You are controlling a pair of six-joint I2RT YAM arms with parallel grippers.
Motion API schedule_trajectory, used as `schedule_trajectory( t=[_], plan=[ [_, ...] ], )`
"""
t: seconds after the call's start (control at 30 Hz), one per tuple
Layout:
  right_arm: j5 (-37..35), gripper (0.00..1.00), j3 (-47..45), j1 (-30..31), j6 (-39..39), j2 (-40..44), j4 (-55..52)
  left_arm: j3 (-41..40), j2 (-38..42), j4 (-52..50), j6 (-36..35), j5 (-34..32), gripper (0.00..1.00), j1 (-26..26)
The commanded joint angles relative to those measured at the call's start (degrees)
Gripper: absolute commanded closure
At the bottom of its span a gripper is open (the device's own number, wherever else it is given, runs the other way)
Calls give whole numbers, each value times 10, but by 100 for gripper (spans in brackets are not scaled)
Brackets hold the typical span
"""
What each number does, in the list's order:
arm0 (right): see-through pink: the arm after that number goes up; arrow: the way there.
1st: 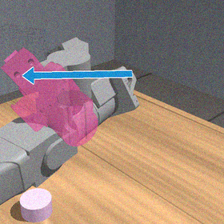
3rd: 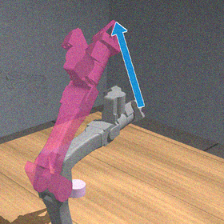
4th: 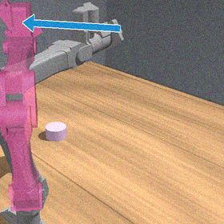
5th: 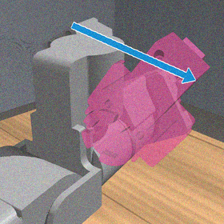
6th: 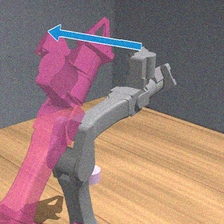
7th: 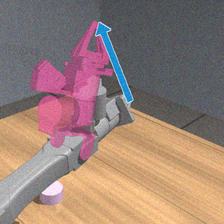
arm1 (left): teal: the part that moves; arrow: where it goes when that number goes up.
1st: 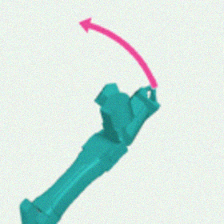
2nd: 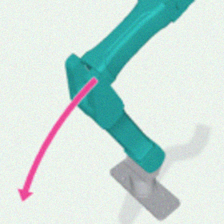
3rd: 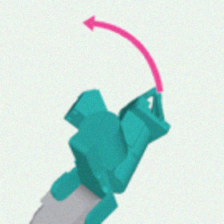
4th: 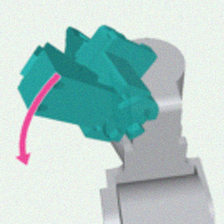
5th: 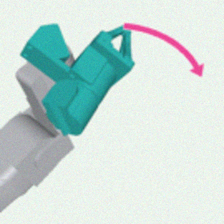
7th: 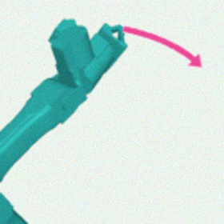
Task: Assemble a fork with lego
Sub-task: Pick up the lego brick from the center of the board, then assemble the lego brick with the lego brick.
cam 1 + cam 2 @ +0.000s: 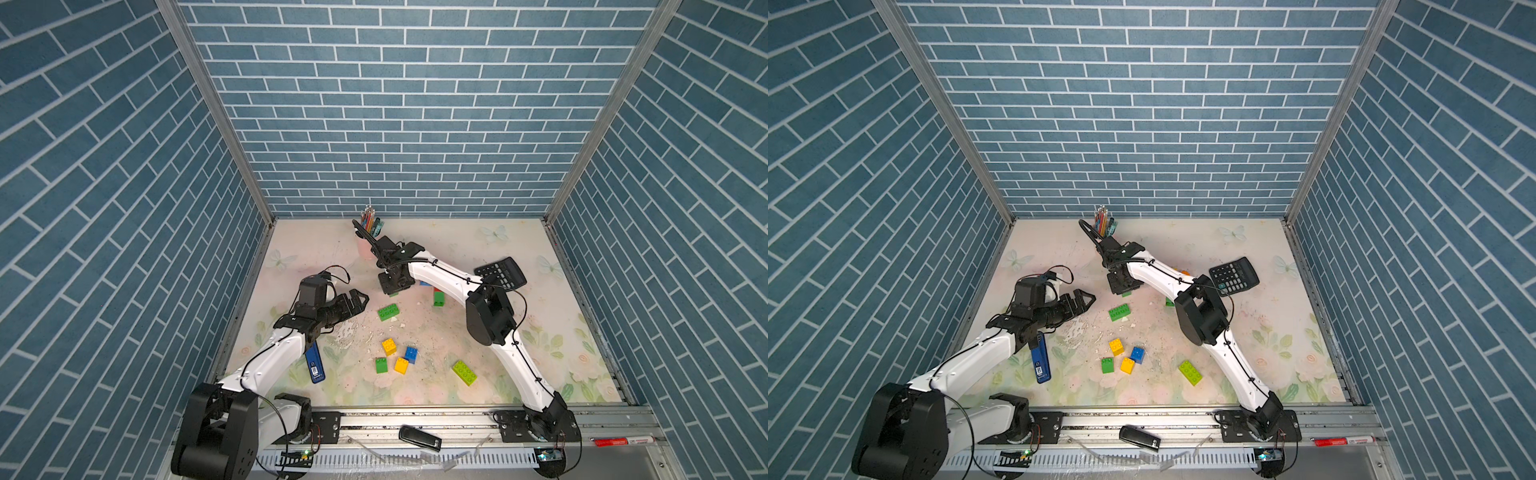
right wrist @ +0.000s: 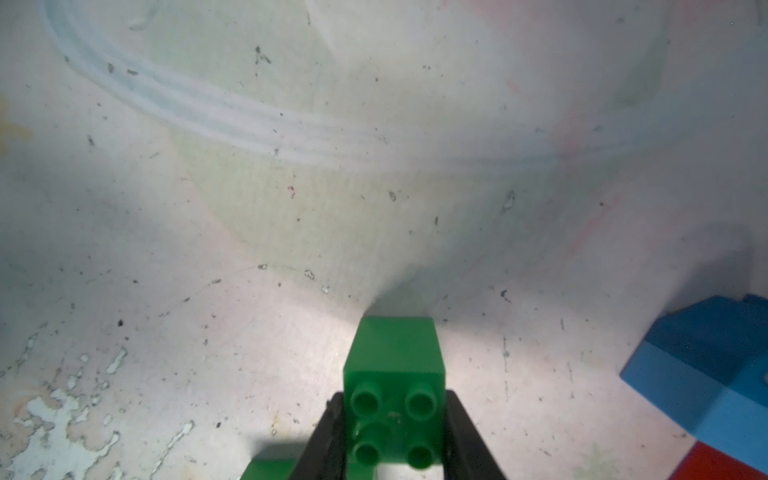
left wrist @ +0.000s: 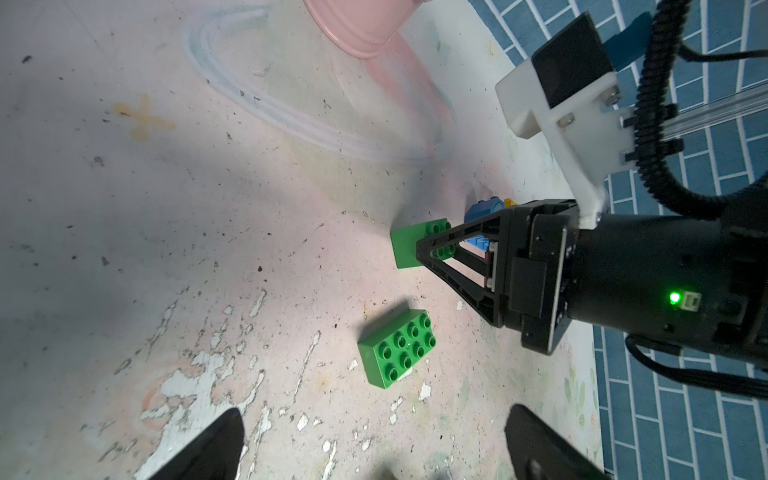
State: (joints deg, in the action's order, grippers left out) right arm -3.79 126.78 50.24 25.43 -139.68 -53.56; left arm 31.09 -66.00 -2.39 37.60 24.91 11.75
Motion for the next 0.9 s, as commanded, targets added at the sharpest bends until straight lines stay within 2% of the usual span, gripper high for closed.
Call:
schedule_trajectory(
  t=[0.0, 0.13, 0.33, 0.5, 0.57, 0.7, 0.87],
  plan=[
    [-14, 71, 14, 2, -11, -5, -21, 6, 9, -21, -19, -7, 1, -5],
    [-9, 74, -40, 3, -27, 49, 20, 22, 26, -72, -37, -23, 1, -4],
    [36, 82, -264, 9, -75, 244, 149, 5, 80, -130, -25, -32, 1, 11],
    [38, 88, -377, 37, -16, 355, 127, -34, 145, -171, 12, -85, 1, 71],
    [37, 88, -396, 59, 19, 375, 111, -49, 166, -182, 27, -98, 1, 87],
    [14, 88, -390, 113, 61, 367, 72, -76, 204, -193, 48, -112, 11, 111],
    [-6, 88, -388, 162, 97, 343, 74, -101, 218, -193, 67, -128, 12, 151]
  ],
)
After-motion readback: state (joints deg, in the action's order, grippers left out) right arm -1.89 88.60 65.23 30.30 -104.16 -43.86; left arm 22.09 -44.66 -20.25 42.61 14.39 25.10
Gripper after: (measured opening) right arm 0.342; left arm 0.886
